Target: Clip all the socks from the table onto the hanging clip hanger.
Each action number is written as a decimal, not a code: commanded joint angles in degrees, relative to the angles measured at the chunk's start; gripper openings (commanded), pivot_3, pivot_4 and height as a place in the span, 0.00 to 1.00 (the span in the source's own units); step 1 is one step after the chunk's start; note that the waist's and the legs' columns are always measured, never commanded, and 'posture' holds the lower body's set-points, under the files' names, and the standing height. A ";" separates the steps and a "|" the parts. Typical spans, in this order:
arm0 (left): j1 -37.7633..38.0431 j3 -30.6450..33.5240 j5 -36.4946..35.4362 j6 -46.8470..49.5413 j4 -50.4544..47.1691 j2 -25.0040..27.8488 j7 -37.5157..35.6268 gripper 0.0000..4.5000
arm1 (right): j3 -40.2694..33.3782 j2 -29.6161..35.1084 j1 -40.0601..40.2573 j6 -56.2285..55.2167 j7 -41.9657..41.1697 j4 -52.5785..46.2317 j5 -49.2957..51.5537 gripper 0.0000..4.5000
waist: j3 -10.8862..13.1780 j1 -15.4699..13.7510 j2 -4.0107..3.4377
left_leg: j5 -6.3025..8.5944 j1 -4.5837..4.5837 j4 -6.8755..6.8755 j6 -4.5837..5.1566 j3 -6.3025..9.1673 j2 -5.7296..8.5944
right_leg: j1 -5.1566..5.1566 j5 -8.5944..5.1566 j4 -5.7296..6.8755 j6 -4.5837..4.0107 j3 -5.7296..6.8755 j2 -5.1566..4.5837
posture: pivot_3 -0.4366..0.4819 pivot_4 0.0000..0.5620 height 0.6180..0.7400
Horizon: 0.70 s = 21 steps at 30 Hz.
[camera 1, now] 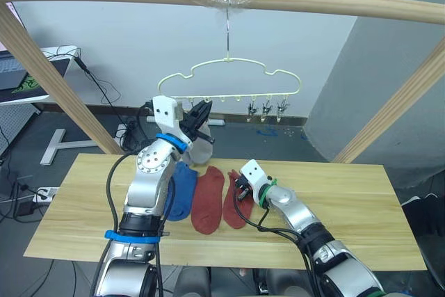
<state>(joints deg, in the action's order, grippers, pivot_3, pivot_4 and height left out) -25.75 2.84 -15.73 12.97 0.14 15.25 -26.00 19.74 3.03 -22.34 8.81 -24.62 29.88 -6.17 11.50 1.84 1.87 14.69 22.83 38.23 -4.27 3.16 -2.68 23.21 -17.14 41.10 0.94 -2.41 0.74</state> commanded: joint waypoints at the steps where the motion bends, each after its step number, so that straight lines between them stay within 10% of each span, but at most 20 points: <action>1: -2.08 2.30 -6.65 6.51 -3.97 1.66 -3.62 0.00 | 1.21 0.46 0.70 3.51 -2.75 -15.03 0.31 0.01 | 0.01 0.16 -0.01 | 0.00 0.02 -0.01 0.00 0.00 0.00 | 0.03 0.00 0.00 0.00 -0.01 0.00 | 0.49 0.29 0.71; 8: -2.90 3.76 -12.12 13.34 -4.72 3.94 -6.82 0.00 | -0.38 -0.06 -2.73 14.76 -4.03 -30.04 2.69 0.01 | 0.01 0.05 -0.01 | -0.01 0.02 -0.04 -0.01 0.08 -0.02 | 0.03 -0.01 -0.04 0.00 0.05 0.05 | 0.47 0.29 0.71; 21: -3.05 3.18 -12.43 14.33 -4.42 4.15 -7.56 0.00 | -0.66 -3.46 -7.70 18.96 -2.91 -29.51 4.29 0.01 | 0.01 0.07 -0.01 | -0.01 0.03 -0.11 -0.01 0.05 -0.02 | 0.03 -0.01 -0.14 0.00 0.04 0.02 | 0.47 0.28 0.71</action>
<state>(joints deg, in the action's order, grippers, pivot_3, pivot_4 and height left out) -27.82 5.85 -27.87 28.21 -2.29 19.33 -33.25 19.34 0.60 -28.80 28.07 -27.89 1.46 -3.13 11.52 1.92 1.86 14.69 22.86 38.12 -4.28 3.21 -2.69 23.25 -17.15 40.96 0.94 -2.37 0.77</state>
